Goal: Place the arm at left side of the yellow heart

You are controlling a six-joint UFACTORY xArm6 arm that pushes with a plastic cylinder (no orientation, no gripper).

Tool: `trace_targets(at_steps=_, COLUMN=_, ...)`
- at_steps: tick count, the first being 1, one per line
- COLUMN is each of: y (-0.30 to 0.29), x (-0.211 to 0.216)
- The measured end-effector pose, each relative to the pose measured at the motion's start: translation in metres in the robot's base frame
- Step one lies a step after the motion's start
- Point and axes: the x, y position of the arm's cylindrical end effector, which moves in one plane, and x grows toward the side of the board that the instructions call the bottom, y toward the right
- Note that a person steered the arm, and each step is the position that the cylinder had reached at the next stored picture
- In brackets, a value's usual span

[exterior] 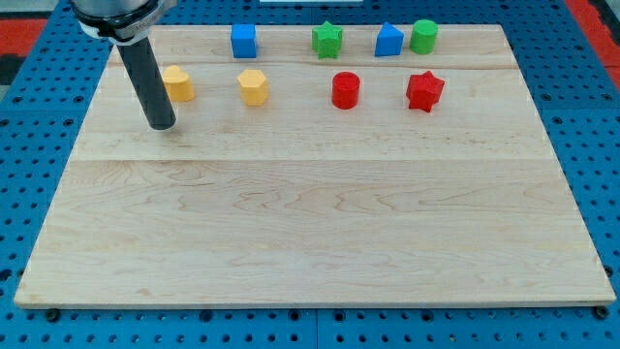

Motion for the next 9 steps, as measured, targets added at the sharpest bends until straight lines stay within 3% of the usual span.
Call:
trace_targets(at_steps=6, y=0.004, x=-0.001)
trace_targets(at_steps=9, y=0.057, x=-0.001)
